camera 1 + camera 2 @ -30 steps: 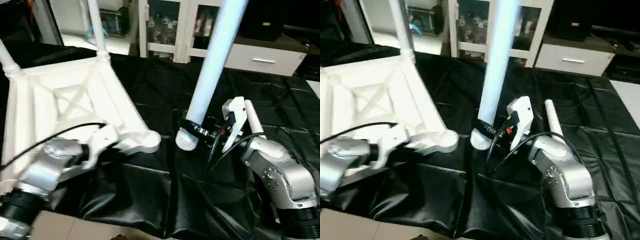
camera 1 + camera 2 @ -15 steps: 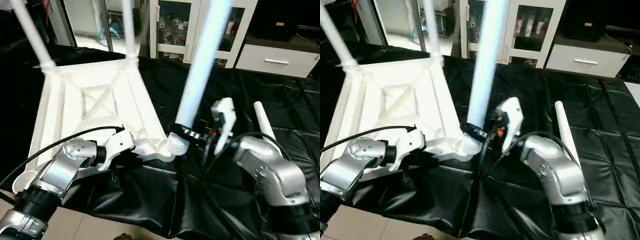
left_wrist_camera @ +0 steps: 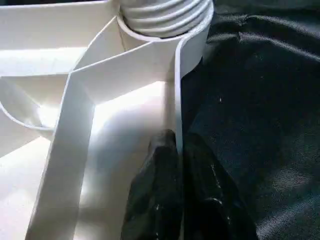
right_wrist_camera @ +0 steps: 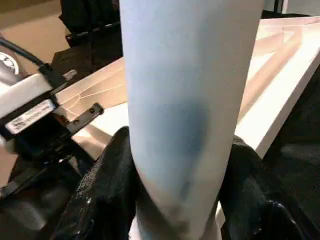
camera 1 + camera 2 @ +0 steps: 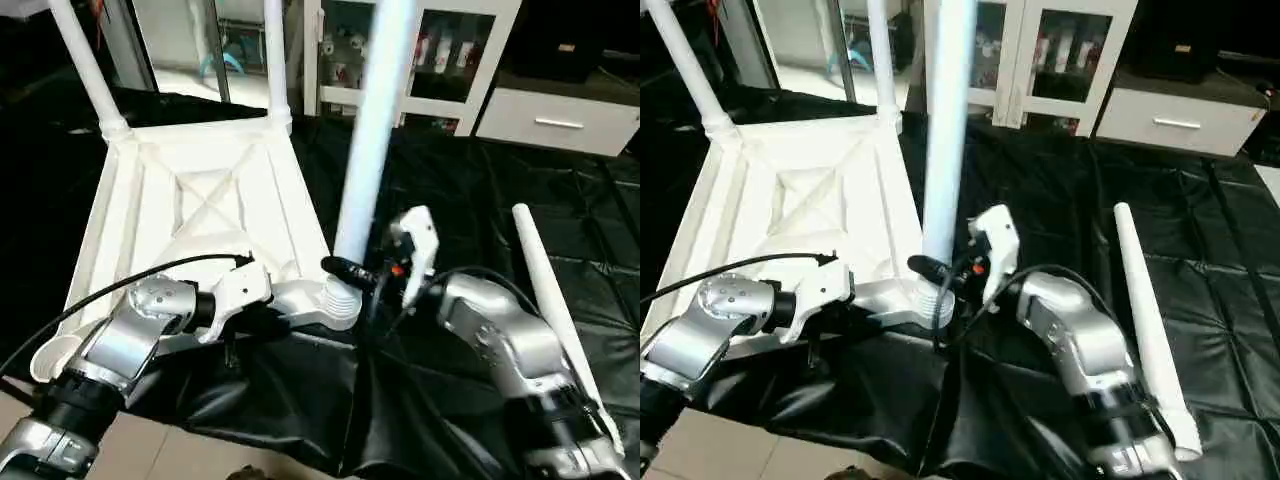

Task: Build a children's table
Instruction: Insert table leg to table base

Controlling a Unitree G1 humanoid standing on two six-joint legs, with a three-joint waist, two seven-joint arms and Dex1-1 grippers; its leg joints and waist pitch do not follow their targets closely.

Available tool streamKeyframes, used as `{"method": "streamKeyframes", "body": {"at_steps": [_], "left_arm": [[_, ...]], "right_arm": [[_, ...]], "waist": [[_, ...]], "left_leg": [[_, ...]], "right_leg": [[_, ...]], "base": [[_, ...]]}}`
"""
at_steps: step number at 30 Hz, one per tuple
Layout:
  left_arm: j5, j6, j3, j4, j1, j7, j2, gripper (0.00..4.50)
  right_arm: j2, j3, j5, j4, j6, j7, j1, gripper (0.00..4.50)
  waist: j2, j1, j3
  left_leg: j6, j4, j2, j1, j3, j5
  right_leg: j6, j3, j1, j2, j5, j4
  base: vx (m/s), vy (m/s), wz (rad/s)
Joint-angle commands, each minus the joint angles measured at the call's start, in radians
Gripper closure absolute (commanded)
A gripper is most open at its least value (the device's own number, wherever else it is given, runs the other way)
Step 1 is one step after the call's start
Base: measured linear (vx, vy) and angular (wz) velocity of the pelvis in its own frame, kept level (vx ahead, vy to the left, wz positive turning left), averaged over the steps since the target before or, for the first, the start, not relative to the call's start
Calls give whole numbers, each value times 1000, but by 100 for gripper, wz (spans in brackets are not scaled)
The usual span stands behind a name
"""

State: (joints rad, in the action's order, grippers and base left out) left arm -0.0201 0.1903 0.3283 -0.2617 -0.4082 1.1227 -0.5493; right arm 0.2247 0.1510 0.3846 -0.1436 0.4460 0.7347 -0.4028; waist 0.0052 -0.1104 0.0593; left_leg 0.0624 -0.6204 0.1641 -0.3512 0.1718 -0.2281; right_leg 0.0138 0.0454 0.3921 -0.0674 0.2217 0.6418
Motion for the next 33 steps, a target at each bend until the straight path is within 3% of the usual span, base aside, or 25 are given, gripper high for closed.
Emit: {"method": "streamKeyframes", "body": {"at_steps": [1,16,24,33], "left_arm": [[-41,-58,25,42,-3,42,39,450],[-57,-44,20,90,19,66,33,450],[-60,-31,5,103,30,66,31,450],[-56,-31,-8,99,37,52,25,450]], "right_arm": [[-11,11,-16,-24,-21,5,-19,264],[-21,39,-45,-111,-42,44,-34,264],[-65,-48,-13,-192,-51,-15,-62,264],[-50,-96,-1,-112,-90,-24,32,264]], "waist": [[-9,14,-61],[-9,20,-60],[-8,27,-59],[-9,23,-57]], "left_leg": [[-11,88,63,2,-18,-72],[-13,90,65,3,-18,-87],[-15,91,65,4,-18,-91],[-26,91,66,3,-16,-74]], "right_leg": [[217,-56,-42,-84,77,-73],[213,-57,-41,-85,112,-76],[225,-57,-39,-85,112,-76],[218,-57,-38,-84,80,-75]], "base": [[0,0,0],[0,0,0],[0,0,0],[0,0,0]]}}
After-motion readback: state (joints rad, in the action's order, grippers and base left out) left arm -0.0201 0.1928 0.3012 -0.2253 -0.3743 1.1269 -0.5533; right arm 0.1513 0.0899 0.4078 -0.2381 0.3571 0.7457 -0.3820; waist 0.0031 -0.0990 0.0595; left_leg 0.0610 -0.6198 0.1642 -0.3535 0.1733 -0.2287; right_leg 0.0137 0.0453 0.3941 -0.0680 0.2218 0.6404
